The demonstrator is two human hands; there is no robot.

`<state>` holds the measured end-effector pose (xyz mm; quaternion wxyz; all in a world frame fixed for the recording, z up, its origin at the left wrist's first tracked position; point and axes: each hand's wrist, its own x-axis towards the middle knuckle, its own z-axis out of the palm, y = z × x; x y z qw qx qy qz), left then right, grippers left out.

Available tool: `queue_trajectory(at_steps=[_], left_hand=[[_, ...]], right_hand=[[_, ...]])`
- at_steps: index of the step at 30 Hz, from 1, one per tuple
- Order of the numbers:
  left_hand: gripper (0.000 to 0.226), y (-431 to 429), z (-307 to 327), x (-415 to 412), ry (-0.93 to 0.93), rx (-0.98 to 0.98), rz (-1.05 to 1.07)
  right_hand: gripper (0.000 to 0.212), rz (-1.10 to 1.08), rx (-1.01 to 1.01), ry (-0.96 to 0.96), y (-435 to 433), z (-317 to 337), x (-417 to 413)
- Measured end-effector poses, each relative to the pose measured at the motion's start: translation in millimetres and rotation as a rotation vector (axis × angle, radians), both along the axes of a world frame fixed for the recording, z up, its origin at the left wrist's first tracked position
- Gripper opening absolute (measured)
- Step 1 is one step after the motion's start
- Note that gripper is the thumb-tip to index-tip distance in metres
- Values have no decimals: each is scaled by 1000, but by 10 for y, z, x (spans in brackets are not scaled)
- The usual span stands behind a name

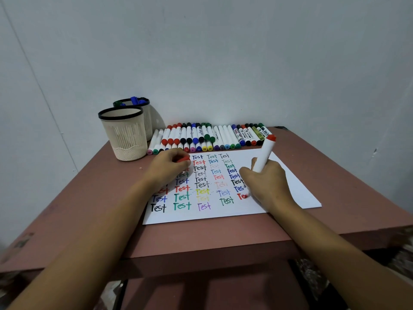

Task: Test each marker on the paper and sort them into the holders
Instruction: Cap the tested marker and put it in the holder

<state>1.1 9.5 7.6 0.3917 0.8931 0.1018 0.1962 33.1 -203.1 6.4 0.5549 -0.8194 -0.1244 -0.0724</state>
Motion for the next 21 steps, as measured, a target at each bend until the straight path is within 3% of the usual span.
queue_trajectory(at_steps=[17,21], left_hand=[[25,14,-8,5,4,7,9],[25,17,-11,7,2,5,13]], right_hand=[[36,-20,-14,-11,-10,3,-10],[32,-68,76,-3,-16,8,8]])
